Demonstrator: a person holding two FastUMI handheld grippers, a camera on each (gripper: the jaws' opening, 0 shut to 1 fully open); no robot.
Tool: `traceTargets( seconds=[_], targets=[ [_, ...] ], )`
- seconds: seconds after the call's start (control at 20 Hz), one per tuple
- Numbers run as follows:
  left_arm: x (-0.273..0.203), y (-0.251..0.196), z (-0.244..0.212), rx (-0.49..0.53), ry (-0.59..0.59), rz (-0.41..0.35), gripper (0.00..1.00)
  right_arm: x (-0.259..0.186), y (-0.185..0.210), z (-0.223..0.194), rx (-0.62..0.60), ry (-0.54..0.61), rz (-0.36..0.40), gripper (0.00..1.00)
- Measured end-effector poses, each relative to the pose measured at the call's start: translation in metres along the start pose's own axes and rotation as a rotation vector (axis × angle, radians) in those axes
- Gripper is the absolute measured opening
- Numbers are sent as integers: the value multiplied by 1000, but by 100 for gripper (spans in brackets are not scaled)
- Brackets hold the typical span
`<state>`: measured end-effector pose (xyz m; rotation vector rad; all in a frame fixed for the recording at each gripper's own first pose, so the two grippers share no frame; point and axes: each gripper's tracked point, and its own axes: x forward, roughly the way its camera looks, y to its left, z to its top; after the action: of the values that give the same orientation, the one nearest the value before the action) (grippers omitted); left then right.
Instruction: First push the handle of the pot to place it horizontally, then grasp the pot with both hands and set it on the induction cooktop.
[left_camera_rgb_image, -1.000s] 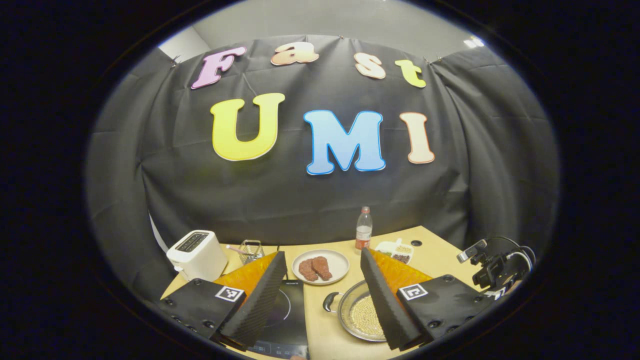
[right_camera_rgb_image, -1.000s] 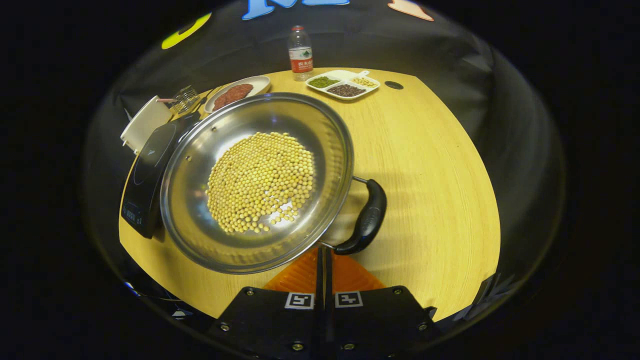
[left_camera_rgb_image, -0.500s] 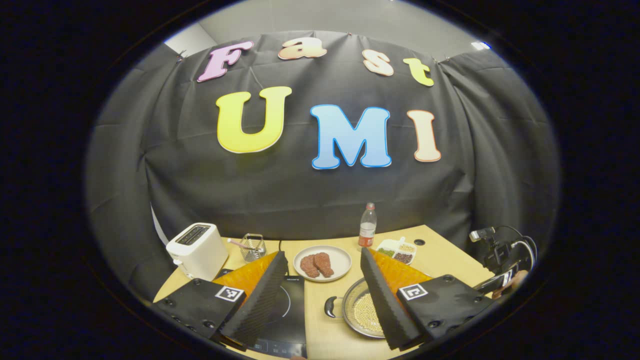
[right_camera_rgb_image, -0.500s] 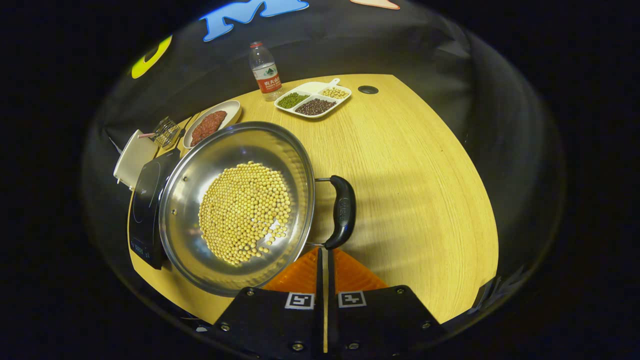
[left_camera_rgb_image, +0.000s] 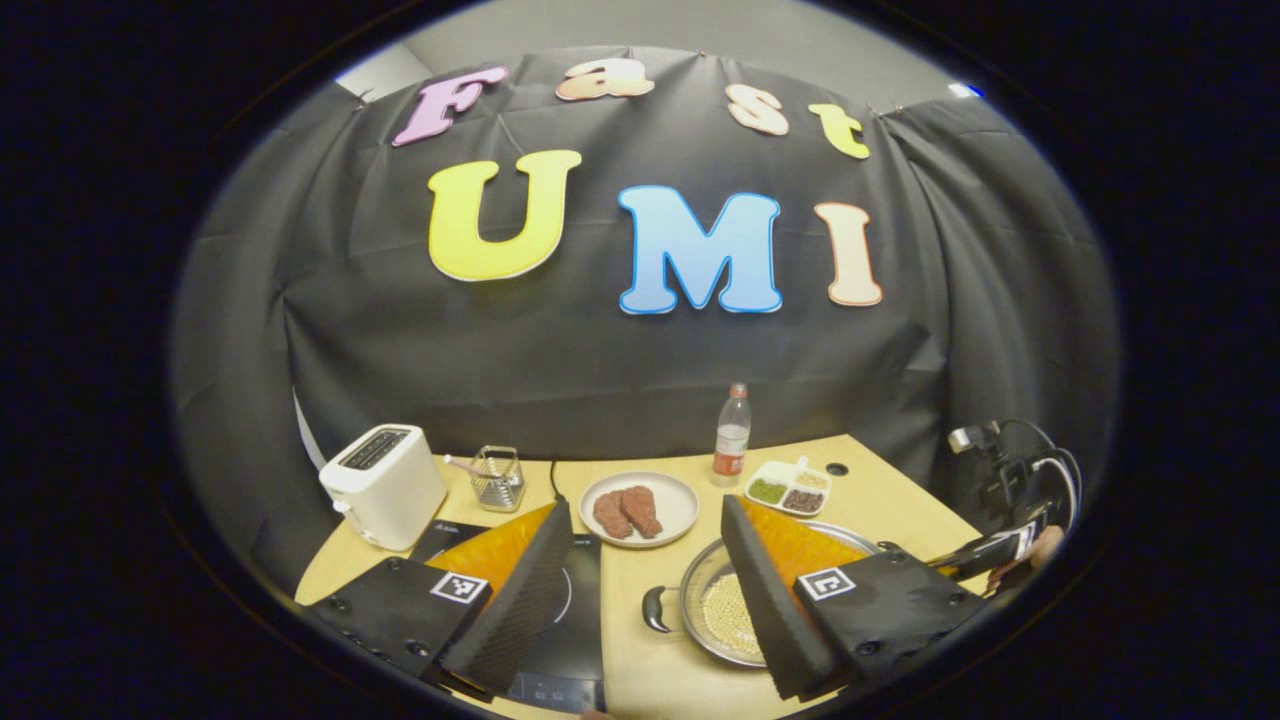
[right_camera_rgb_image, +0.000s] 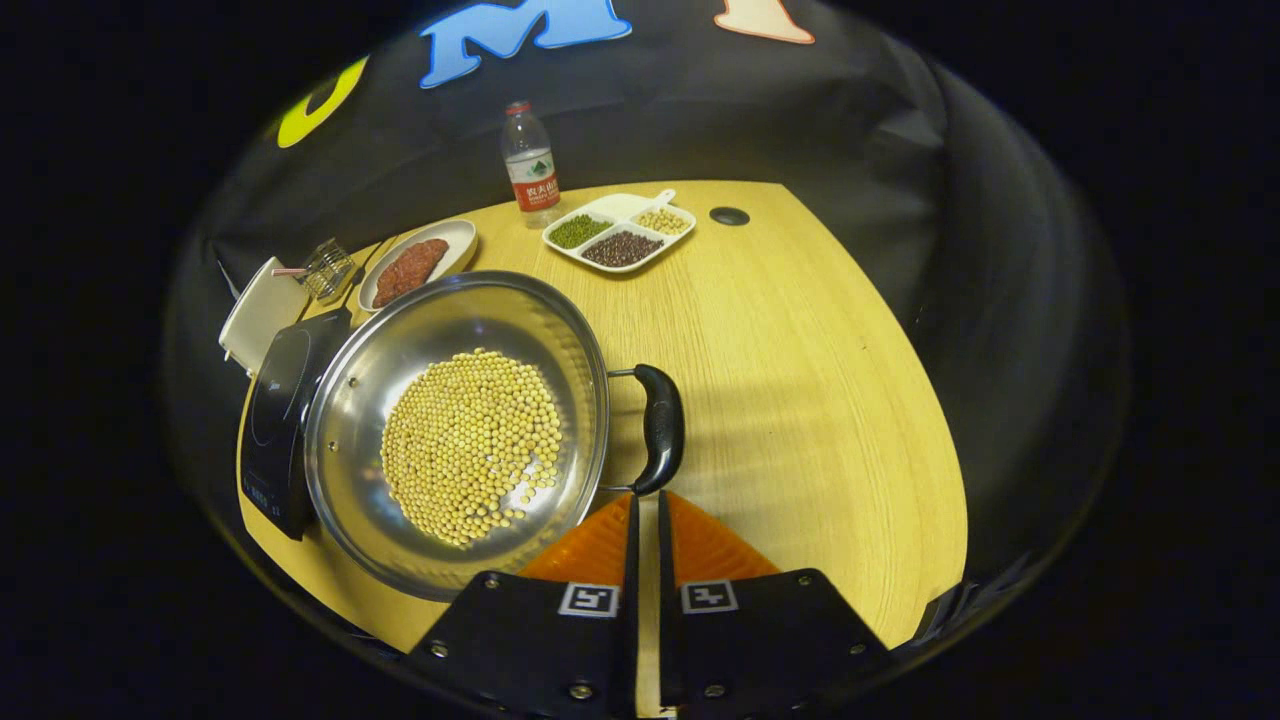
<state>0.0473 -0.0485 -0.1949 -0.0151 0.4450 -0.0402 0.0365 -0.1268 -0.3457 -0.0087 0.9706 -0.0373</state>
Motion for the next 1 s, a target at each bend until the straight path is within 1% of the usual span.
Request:
traceTargets(
  seconds=[0.05, 0.1, 0.15, 0.2, 0.25, 0.3, 0.35, 0.4, 0.45, 0.5, 0.55, 0.65, 0.7, 0.75, 0.85, 0.9, 1.0],
  targets=[
    [2, -1, -6, -2, 14, -5, 97, -10, 0, 6, 8, -35, 4, 17],
    [4, -3, -13, -3, 26, -13, 97, -18, -1, 9, 14, -69, 2, 37],
    [7, -8, -20, -6, 40, -30, 95, -25, 0, 14, 17, -102, 3, 48],
    [10, -13, -29, -12, 59, -45, 97, -31, 2, 18, 20, -133, 7, 70],
    [16, -16, -37, -18, 80, -60, 97, -35, 4, 23, 26, -156, 8, 80],
    [20, -20, -47, -22, 104, -73, 97, -40, 4, 27, 32, -178, 6, 94],
    [26, -23, -57, -30, 133, -86, 95, -41, 5, 31, 34, -193, 9, 94],
    [31, -25, -69, -35, 160, -91, 99, -39, 6, 32, 31, -201, 11, 94],
    [36, -26, -81, -32, 182, -89, 95, -37, 7, 35, 28, -203, 12, 94],
    [42, -27, -92, -30, 210, -93, 97, -33, 6, 36, 25, -195, 11, 85],
    [48, -29, -103, -33, 238, -101, 97, -28, 7, 37, 27, -186, 14, 94],
    [62, -29, -128, -39, 295, -112, 98, -18, 7, 39, 30, -171, 17, 94],
    [67, -27, -139, -38, 324, -111, 96, -12, 6, 39, 28, -162, 14, 94],
    [70, -26, -150, -38, 349, -108, 99, -8, 7, 41, 25, -157, 17, 94],
    [83, -25, -164, -34, 394, -100, 96, 2, 8, 45, 19, -143, 24, 93],
    [90, -24, -171, -30, 414, -97, 98, 8, 8, 46, 13, -137, 25, 93],
    [103, -23, -183, -16, 453, -90, 98, 20, 8, 49, -3, -122, 25, 93]
  ],
)
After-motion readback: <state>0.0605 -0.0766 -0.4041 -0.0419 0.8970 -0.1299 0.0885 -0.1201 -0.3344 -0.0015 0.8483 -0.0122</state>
